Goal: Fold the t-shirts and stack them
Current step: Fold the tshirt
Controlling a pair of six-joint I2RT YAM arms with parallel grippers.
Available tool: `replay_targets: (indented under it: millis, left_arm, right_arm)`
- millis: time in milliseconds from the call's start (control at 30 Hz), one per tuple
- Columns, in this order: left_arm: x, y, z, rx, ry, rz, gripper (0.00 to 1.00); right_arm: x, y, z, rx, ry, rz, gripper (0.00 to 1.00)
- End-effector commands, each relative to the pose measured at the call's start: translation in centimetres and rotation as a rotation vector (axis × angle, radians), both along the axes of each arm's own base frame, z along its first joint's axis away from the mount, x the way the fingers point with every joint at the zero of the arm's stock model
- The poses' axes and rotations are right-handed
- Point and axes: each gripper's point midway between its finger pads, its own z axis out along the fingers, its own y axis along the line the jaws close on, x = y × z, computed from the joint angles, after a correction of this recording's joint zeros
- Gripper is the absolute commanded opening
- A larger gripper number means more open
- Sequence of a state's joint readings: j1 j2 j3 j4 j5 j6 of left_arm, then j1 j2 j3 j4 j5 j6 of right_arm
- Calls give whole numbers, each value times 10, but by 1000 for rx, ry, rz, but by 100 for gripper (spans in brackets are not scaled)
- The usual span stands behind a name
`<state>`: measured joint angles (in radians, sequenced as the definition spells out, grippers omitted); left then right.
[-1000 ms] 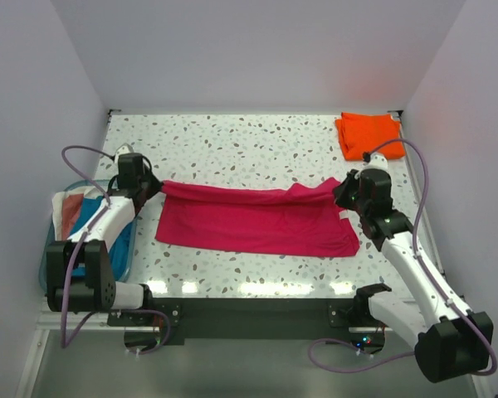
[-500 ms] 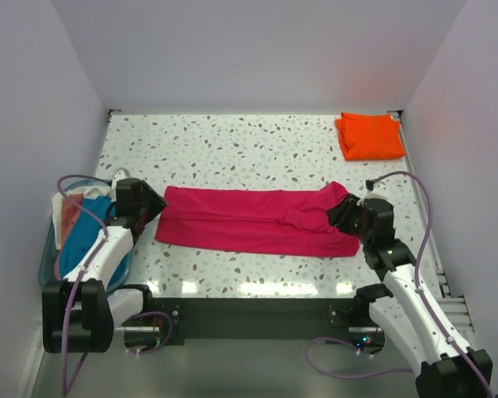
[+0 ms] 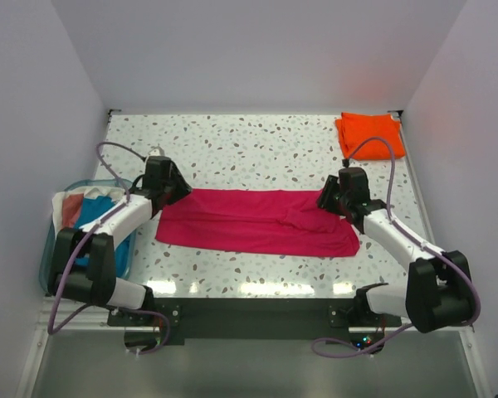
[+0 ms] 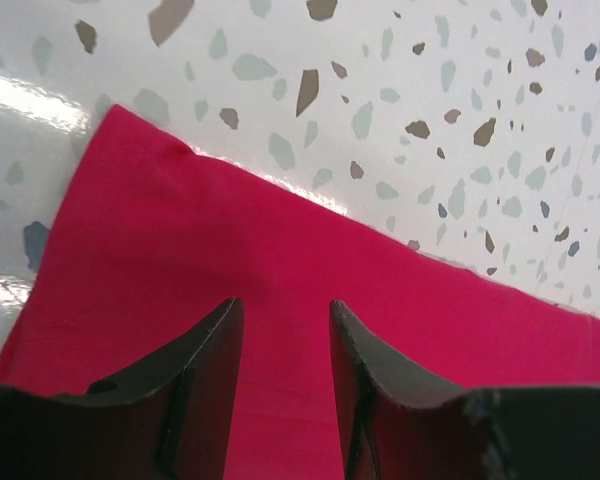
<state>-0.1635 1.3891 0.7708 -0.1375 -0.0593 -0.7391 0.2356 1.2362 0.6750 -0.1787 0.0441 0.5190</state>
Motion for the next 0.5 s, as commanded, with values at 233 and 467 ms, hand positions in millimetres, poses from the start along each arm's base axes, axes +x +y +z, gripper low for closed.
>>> replay_targets:
  millis: [233,467]
  left_arm:
    - [39,-33,-8,50,32,-86,40]
    - [33,-15,-50,159,174,-44,31]
  right_arm:
    - [48,-27,17,-137,-53,-181,45]
    - [40,-34,-24,-196,89,-209,40]
